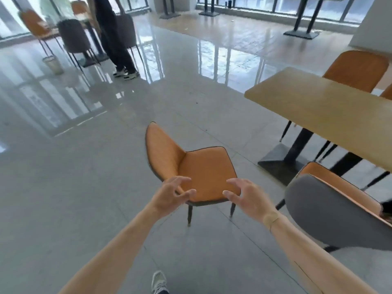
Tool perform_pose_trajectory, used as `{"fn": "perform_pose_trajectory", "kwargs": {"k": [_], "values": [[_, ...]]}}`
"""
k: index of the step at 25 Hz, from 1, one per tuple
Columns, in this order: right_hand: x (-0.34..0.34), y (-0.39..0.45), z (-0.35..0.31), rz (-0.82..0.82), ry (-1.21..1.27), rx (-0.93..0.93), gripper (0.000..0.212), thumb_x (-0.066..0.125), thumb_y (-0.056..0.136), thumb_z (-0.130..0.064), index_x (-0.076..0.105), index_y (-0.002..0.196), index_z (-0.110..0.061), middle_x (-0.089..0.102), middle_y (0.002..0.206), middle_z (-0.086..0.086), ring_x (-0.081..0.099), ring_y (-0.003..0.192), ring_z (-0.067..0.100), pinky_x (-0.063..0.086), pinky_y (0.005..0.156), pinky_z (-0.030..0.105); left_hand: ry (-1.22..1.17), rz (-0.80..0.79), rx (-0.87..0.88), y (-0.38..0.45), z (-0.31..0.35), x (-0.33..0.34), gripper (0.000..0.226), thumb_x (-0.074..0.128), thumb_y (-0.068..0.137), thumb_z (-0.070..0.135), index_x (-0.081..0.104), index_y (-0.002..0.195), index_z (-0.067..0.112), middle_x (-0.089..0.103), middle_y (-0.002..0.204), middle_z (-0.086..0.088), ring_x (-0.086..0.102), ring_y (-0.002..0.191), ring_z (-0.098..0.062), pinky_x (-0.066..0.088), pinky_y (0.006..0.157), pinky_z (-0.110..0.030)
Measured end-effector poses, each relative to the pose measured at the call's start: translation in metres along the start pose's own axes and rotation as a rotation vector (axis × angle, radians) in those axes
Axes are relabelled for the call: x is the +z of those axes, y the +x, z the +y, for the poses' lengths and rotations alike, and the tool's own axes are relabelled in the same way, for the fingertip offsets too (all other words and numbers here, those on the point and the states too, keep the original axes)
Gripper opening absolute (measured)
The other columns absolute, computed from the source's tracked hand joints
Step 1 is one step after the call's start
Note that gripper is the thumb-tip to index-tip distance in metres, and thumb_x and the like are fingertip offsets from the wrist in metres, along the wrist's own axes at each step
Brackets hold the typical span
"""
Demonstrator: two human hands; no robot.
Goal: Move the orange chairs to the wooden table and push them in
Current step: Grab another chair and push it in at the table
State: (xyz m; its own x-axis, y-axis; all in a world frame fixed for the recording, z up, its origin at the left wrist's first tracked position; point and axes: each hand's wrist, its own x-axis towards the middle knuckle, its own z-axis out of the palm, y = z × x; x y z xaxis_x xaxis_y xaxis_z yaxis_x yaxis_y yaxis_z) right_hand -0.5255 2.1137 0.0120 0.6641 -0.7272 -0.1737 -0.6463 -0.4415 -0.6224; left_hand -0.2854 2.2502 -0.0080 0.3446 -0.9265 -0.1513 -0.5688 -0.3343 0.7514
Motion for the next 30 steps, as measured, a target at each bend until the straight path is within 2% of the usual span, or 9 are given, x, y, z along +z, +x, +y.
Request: {"fn": "perform_pose_trajectory", "kwargs": {"k": [3, 6, 10, 15, 20, 23, 30], "values": [[0.044, 0.040, -0.070, -0.053, -0.027, -0.110, 0.053, 0.051, 0.087, -0.063, 0.049, 0.134, -0.037, 0.051, 0.140, -0.011, 0.047, 0.126, 0.012, 0.042, 0.102, 0.034, -0.012, 0.103, -0.053, -0.028, -0.057, -0.065, 0.046, 0.068, 0.085, 0.051, 0.056, 0.127, 0.033, 0.051, 0.126, 0.010, 0.045, 0.124, -0.008, 0.030, 0.101, -0.022], [0.101, 0.078, -0.145, -0.117, -0.055, -0.191, 0.050, 0.053, 0.088, -0.061, 0.052, 0.132, -0.037, 0.052, 0.138, -0.012, 0.048, 0.125, 0.011, 0.041, 0.100, 0.031, -0.042, 0.185, -0.135, -0.057, -0.123, -0.132, 0.046, 0.068, 0.087, 0.047, 0.056, 0.128, 0.031, 0.050, 0.127, 0.008, 0.044, 0.124, -0.009, 0.027, 0.101, -0.021], [0.168, 0.115, -0.225, -0.194, -0.072, -0.248, 0.048, 0.055, 0.088, -0.058, 0.053, 0.130, -0.035, 0.051, 0.139, -0.011, 0.046, 0.127, 0.010, 0.038, 0.100, 0.029, -0.091, 0.229, -0.238, -0.084, -0.201, -0.202, 0.048, 0.068, 0.088, 0.043, 0.056, 0.130, 0.026, 0.050, 0.132, 0.001, 0.044, 0.129, -0.015, 0.030, 0.110, -0.032], [0.207, 0.159, -0.282, -0.205, -0.097, -0.255, 0.046, 0.054, 0.089, -0.058, 0.054, 0.129, -0.036, 0.053, 0.137, -0.011, 0.047, 0.127, 0.011, 0.039, 0.105, 0.036, -0.103, 0.263, -0.276, -0.085, -0.257, -0.260, 0.045, 0.069, 0.088, 0.040, 0.058, 0.129, 0.024, 0.052, 0.131, 0.000, 0.046, 0.128, -0.017, 0.031, 0.112, -0.037], [0.210, 0.208, -0.281, -0.143, -0.064, -0.186, 0.045, 0.055, 0.090, -0.057, 0.054, 0.129, -0.035, 0.053, 0.137, -0.010, 0.046, 0.127, 0.012, 0.038, 0.101, 0.034, -0.058, 0.220, -0.233, -0.028, -0.273, -0.291, 0.048, 0.068, 0.088, 0.045, 0.057, 0.130, 0.026, 0.052, 0.135, 0.003, 0.045, 0.129, -0.013, 0.031, 0.110, -0.030], [0.202, 0.242, -0.266, -0.085, -0.037, -0.104, 0.047, 0.055, 0.089, -0.057, 0.054, 0.130, -0.034, 0.052, 0.139, -0.009, 0.048, 0.126, 0.014, 0.041, 0.101, 0.037, -0.027, 0.156, -0.187, 0.030, -0.274, -0.302, 0.051, 0.065, 0.088, 0.049, 0.055, 0.133, 0.027, 0.051, 0.137, 0.004, 0.043, 0.131, -0.014, 0.031, 0.113, -0.035], [0.161, 0.314, -0.213, 0.027, -0.012, 0.098, 0.049, 0.052, 0.090, -0.059, 0.051, 0.132, -0.035, 0.051, 0.140, -0.009, 0.048, 0.126, 0.015, 0.043, 0.101, 0.037, 0.055, -0.158, -0.060, 0.189, -0.239, -0.291, 0.053, 0.065, 0.087, 0.051, 0.051, 0.135, 0.031, 0.047, 0.140, 0.007, 0.040, 0.133, -0.012, 0.031, 0.113, -0.035]]}}
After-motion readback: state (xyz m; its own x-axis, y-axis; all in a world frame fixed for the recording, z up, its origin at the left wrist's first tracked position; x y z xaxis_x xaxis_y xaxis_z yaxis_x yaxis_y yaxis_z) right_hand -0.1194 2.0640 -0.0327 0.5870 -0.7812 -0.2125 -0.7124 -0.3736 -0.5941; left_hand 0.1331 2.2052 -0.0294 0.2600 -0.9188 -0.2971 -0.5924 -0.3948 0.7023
